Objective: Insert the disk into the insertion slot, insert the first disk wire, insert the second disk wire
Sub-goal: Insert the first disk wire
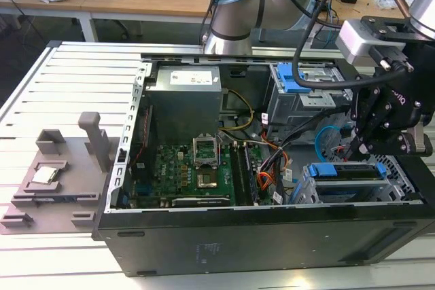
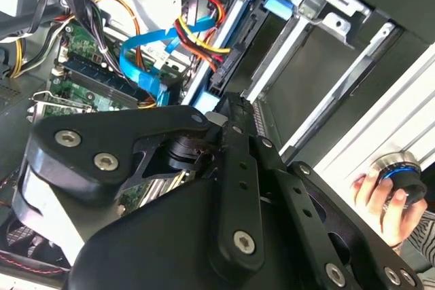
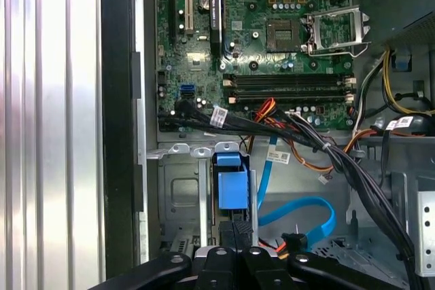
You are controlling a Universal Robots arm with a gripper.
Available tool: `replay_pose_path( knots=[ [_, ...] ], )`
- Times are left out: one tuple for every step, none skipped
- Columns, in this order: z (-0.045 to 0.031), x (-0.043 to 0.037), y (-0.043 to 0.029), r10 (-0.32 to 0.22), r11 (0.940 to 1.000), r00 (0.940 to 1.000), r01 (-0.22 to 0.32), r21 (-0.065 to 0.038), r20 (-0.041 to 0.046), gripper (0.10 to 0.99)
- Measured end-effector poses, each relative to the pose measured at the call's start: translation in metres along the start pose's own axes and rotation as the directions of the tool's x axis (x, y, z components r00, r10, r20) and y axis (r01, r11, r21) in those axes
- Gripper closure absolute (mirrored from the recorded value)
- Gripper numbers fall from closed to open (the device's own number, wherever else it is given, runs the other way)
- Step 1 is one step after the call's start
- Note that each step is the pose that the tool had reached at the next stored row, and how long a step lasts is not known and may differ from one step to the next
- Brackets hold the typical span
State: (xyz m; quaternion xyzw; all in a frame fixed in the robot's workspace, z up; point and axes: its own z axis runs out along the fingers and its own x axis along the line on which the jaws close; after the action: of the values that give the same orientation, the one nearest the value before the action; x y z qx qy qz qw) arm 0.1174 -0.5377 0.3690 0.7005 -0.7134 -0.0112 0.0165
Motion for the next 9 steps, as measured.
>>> replay_pose_path(
  knots=[
    [-0.0001, 0.0, -0.0029, 0.0, 1.0, 1.0, 0.0, 0.0, 0.0, 0.98],
    [-0.0002, -0.0001, -0.0048, 0.0, 1.0, 1.0, 0.0, 0.0, 0.0, 0.98],
    [-0.0003, -0.0001, -0.0061, 0.0, 1.0, 1.0, 0.0, 0.0, 0.0, 0.98],
    [-0.0003, -0.0002, -0.0078, 0.0, 1.0, 1.0, 0.0, 0.0, 0.0, 0.98],
    [-0.0004, -0.0002, -0.009, 0.0, 1.0, 1.0, 0.0, 0.0, -0.0002, 0.98],
    [-0.0004, -0.0002, -0.0113, 0.0, 1.0, 1.0, 0.0, 0.0, -0.0001, 0.98],
    [-0.0005, -0.0003, -0.0128, 0.0, 1.0, 1.0, 0.0, 0.0, -0.0001, 0.98],
    [-0.0005, -0.0002, -0.0134, 0.0, 1.0, 1.0, 0.0, 0.0, -0.0001, 0.98],
    [-0.0006, -0.0003, -0.0137, 0.0, 1.0, 1.0, 0.0, 0.0, -0.0002, 0.98]
  ],
)
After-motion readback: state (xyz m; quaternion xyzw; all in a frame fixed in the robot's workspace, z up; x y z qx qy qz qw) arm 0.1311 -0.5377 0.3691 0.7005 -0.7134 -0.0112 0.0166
